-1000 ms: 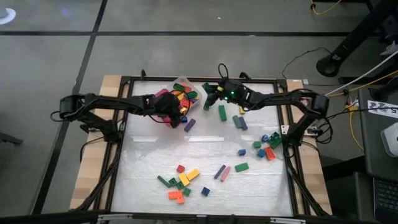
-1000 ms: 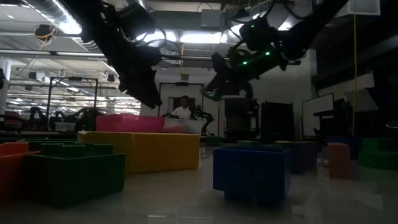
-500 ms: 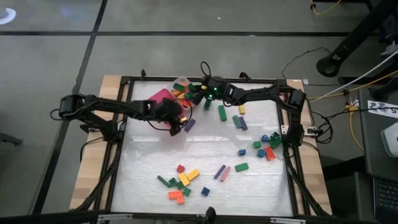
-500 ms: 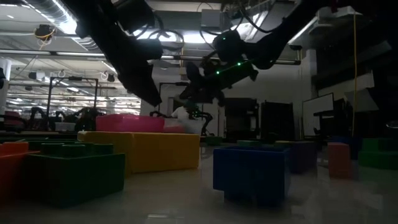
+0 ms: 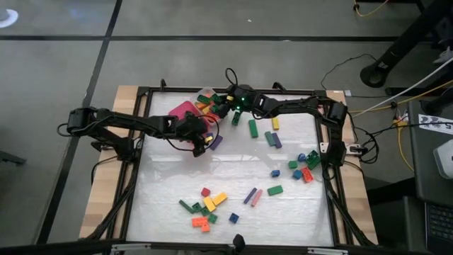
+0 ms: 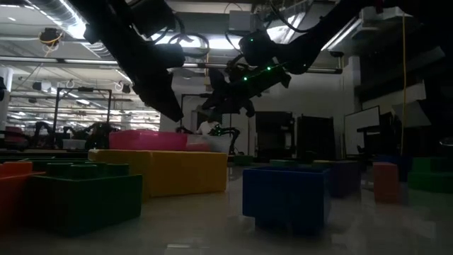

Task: Sort blocks by size
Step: Put the big green game piece into the white bin, then put the small blue game piece into the pink bin, then put the big purple block into the white bin

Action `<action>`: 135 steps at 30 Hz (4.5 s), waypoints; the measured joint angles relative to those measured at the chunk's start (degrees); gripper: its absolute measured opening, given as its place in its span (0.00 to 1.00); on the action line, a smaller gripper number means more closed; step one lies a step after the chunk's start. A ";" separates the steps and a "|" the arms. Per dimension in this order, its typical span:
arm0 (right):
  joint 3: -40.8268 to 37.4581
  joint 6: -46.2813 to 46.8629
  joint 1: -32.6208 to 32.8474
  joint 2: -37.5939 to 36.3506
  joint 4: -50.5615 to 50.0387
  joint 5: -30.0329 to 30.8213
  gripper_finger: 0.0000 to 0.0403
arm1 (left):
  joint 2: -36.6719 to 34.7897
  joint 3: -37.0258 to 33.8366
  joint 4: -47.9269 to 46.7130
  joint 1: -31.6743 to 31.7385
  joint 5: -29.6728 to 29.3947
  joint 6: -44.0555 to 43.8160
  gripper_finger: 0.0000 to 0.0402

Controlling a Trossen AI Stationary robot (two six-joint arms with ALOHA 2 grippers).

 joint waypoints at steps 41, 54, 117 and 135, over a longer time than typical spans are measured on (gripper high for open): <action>0.61 -2.86 1.50 -0.02 -0.17 1.59 0.70 | 4.80 -0.05 4.31 -0.20 -0.28 8.14 0.53; 0.90 -13.54 1.51 -10.41 -12.59 3.07 0.71 | 10.01 0.00 8.12 -0.07 -4.16 12.06 0.53; 0.66 -50.97 11.69 4.98 -22.80 -10.97 0.71 | -13.24 3.06 -19.78 2.67 -16.42 -3.74 0.25; 0.66 -56.53 11.19 5.39 -20.67 -15.13 0.71 | -2.89 2.95 -22.04 8.52 -16.95 -4.11 0.44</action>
